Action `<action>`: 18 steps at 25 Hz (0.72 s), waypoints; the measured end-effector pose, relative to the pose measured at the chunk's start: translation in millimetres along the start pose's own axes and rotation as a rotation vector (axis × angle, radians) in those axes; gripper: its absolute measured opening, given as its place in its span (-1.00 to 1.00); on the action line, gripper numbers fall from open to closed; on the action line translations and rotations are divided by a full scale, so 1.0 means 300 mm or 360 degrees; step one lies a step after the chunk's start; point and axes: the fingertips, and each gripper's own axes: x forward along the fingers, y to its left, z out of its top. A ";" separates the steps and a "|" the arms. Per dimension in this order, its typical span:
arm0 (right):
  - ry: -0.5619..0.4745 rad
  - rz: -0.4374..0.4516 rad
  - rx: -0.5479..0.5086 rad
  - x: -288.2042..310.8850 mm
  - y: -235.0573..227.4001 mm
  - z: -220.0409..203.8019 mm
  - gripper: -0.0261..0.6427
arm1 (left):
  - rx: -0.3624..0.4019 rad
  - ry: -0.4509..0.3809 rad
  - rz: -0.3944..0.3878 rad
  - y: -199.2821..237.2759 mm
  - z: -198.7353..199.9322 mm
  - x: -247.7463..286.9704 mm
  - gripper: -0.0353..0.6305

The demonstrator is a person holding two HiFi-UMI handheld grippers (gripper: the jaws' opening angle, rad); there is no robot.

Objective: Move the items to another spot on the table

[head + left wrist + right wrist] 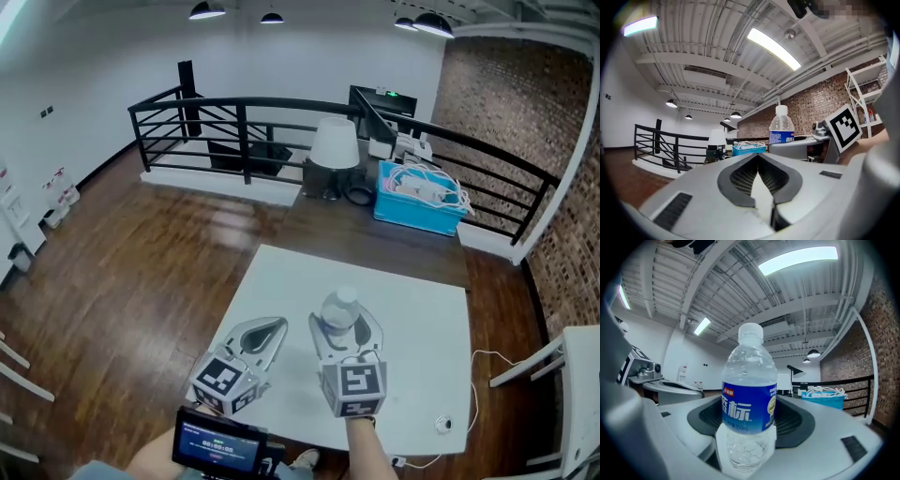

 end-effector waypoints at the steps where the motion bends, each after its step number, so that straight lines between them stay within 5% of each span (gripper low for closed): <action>1: 0.0001 0.0030 -0.0001 0.024 0.034 0.002 -0.04 | 0.0004 -0.0001 0.0026 0.032 -0.006 -0.020 -0.88; 18: 0.0071 0.0451 0.0015 0.344 0.599 -0.039 -0.04 | -0.0076 0.0010 0.0416 0.476 -0.083 -0.371 -0.88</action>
